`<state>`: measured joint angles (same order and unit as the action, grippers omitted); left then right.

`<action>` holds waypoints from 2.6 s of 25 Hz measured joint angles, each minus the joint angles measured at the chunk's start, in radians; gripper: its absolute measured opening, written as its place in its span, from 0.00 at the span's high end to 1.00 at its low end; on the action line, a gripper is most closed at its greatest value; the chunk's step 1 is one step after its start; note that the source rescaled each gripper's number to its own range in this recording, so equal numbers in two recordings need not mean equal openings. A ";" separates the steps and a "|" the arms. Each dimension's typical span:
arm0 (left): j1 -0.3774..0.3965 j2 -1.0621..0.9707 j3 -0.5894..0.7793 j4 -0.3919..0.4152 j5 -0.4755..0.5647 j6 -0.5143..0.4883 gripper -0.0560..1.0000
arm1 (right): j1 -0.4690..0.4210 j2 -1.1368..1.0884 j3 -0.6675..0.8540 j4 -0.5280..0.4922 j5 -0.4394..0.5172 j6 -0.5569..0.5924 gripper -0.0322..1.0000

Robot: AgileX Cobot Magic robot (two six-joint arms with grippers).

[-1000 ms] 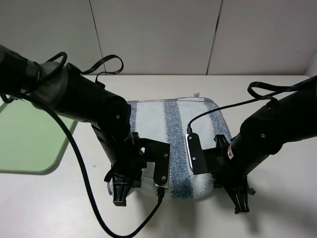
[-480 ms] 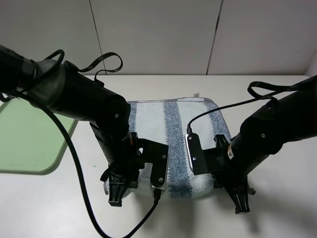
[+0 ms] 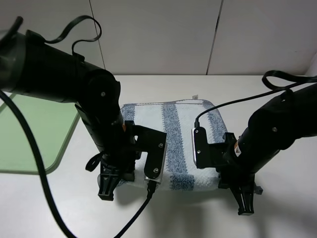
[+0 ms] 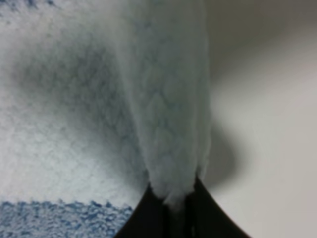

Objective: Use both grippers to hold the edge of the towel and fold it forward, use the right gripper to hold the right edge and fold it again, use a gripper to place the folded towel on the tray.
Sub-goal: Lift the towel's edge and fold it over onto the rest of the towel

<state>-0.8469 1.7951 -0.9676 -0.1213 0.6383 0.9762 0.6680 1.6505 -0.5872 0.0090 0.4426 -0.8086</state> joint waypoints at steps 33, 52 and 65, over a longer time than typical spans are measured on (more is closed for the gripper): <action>-0.211 -0.162 -0.006 0.105 0.167 -0.247 0.94 | 0.001 -0.555 0.002 0.067 0.440 0.054 0.97; 0.009 -0.163 -0.006 0.258 -0.002 -0.316 0.94 | 0.001 -0.298 -0.181 -0.087 0.345 0.069 0.97; 0.110 -0.138 -0.006 0.270 -0.091 -0.312 0.95 | -0.053 -0.033 -0.362 -0.148 0.285 0.080 0.97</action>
<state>-0.7373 1.6567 -0.9732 0.1483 0.5474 0.6642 0.6151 1.6178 -0.9491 -0.1393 0.7275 -0.7286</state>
